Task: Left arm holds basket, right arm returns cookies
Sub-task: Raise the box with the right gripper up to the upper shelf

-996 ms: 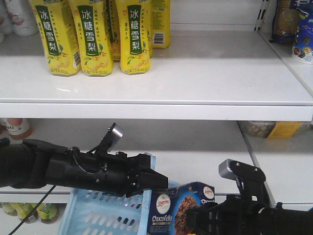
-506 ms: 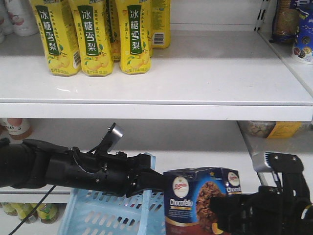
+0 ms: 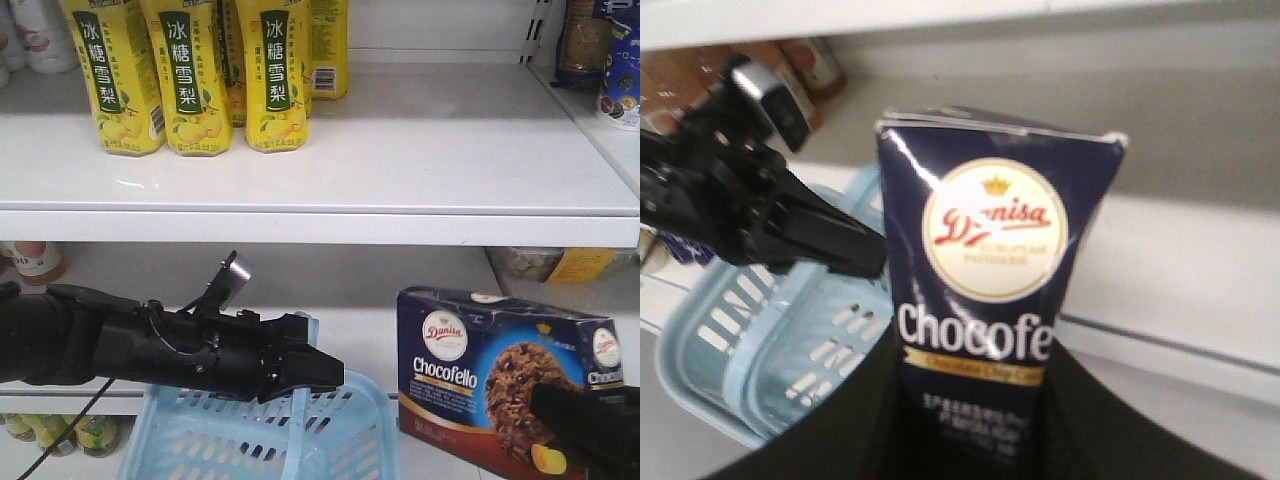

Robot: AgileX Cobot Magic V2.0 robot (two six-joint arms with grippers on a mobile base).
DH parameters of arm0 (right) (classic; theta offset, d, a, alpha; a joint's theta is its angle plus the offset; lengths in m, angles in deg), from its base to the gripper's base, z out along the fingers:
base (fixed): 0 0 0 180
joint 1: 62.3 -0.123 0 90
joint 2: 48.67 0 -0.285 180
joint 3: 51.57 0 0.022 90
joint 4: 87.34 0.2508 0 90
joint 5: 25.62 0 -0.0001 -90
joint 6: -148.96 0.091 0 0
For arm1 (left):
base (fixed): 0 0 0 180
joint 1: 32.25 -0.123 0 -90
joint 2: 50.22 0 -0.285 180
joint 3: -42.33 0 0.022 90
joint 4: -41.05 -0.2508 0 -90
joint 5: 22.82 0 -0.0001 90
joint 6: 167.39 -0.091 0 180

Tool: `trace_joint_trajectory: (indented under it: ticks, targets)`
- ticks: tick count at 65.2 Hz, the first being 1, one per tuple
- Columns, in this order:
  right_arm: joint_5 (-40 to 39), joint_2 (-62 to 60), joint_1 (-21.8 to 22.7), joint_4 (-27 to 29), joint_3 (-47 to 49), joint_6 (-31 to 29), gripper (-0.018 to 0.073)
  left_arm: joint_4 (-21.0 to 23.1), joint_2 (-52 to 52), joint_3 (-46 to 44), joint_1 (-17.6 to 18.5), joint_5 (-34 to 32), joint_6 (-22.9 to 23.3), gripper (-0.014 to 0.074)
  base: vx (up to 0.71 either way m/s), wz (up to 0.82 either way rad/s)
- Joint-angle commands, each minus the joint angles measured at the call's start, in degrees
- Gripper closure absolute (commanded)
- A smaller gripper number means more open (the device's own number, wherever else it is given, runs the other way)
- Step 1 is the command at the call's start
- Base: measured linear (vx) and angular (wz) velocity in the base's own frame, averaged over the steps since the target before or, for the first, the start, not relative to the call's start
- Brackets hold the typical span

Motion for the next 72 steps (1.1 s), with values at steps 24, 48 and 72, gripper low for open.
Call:
trace_joint_trajectory:
  ticks: [24,48,72]
  targets:
    - [-14.8,2.1,0.3,-13.7,17.1,4.9,0.0384,4.5,3.1,-1.9,-0.1,1.9,-3.3,0.0603,0.0,0.0]
    - [-36.7,26.9,6.3,-16.0,21.1,5.5,0.0384,4.5,3.1,-1.9,-0.1,1.9,-3.3,0.0603,0.0,0.0]
    - [-39.2,43.3,8.7,-15.9,28.2,1.4,0.0384,4.5,3.1,-1.9,-0.1,1.9,-3.3,0.0603,0.0,0.0]
